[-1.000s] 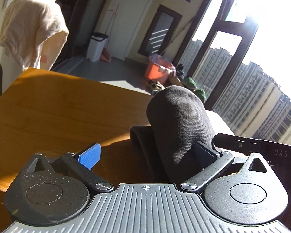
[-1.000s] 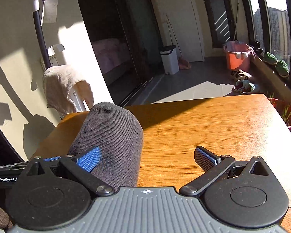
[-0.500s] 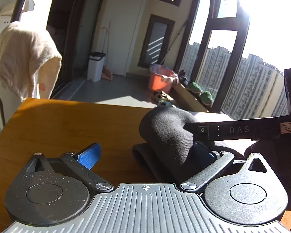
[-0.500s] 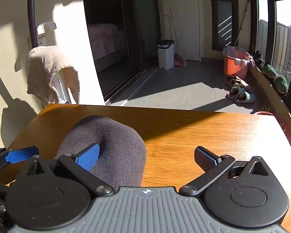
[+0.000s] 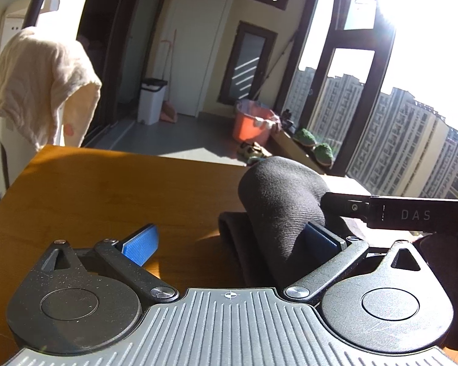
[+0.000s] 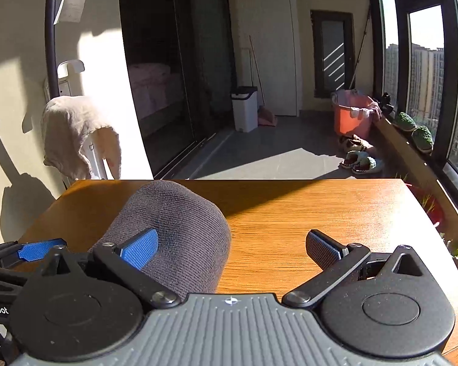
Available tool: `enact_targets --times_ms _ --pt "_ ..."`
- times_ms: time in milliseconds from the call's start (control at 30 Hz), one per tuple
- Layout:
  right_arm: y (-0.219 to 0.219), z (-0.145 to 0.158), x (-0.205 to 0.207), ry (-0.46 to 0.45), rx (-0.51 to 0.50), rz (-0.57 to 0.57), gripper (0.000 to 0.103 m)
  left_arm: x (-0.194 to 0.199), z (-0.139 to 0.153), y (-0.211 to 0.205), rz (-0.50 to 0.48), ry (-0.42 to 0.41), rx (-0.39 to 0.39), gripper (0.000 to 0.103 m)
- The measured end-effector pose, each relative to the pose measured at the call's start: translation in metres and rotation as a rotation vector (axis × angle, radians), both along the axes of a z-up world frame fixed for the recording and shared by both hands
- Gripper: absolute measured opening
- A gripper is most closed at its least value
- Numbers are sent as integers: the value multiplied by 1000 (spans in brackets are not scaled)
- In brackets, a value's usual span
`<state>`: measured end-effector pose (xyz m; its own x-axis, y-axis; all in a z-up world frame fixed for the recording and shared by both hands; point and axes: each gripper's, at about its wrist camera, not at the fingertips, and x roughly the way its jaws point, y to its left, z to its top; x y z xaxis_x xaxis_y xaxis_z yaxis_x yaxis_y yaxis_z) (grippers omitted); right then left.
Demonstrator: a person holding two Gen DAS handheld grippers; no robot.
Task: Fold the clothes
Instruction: 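Keep rolling the pants toward the waistband with both grippers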
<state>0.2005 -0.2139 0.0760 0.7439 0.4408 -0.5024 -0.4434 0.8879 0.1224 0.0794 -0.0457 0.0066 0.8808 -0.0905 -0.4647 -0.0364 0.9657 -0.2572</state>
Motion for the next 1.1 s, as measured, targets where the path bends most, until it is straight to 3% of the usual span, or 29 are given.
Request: enact_targets --times_ms 167,267,600,867,1100 --pt "-26 -19 -32 19 66 -3 103 -8 -3 7 8 30 -48 103" --pt "-31 -24 -31 37 89 -15 103 -12 -1 0 17 28 -17 103" --pt "-14 -23 4 -18 25 -31 103 3 1 -7 53 1 36 103" --pt "-14 -23 -4 -56 -5 -59 103 -5 2 -8 80 -45 39 103" --pt "-14 -15 -5 -50 1 -27 103 -1 -3 -2 83 57 8 103"
